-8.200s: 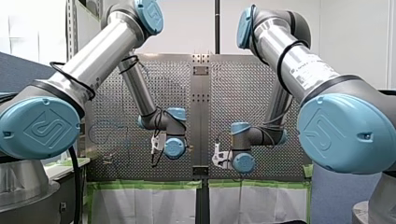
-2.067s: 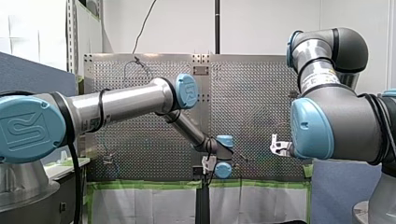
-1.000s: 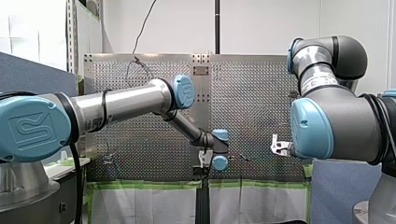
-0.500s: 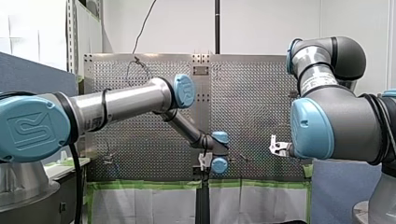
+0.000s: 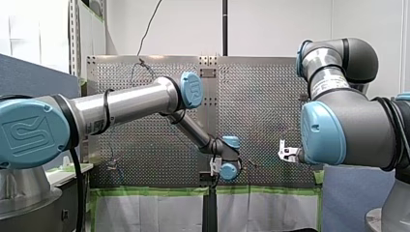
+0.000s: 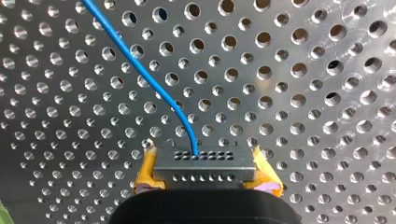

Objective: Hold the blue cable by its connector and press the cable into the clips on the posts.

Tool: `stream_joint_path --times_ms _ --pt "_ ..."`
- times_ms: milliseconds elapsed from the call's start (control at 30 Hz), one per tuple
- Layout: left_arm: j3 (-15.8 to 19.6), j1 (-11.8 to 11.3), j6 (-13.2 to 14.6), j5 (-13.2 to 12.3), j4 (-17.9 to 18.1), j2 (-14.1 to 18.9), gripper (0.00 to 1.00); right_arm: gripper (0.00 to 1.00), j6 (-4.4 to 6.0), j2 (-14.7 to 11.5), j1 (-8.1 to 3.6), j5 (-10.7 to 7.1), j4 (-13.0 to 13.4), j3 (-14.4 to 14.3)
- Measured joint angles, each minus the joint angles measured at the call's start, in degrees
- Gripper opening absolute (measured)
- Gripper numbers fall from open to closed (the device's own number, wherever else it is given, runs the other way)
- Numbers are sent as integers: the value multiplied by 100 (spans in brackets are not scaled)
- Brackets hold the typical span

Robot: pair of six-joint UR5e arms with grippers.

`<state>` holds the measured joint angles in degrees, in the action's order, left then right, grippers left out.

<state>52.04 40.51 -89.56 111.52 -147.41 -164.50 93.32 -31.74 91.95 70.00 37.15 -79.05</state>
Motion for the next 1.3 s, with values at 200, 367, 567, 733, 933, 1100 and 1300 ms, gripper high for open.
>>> stream_joint_path --times_ms 200,367,567,733,933,1100,1300 --pt "217 82 307 61 -243 2 100 0 2 -2 4 -4 -5 0" --pt "260 195 447 63 -442 48 100 0 3 2 14 -32 -17 -1" --pt "361 388 411 -74 -440 257 100 0 3 3 21 -45 -37 -1" --pt "379 591 260 -129 -320 441 100 0 3 3 28 -47 -48 -1" --pt "585 672 99 -166 -189 483 100 0 8 4 29 -47 -49 0" --pt "700 642 47 -145 -188 485 100 0 11 4 29 -47 -49 0" --pt "667 668 30 -148 -179 486 100 0 12 4 29 -54 -50 -1"
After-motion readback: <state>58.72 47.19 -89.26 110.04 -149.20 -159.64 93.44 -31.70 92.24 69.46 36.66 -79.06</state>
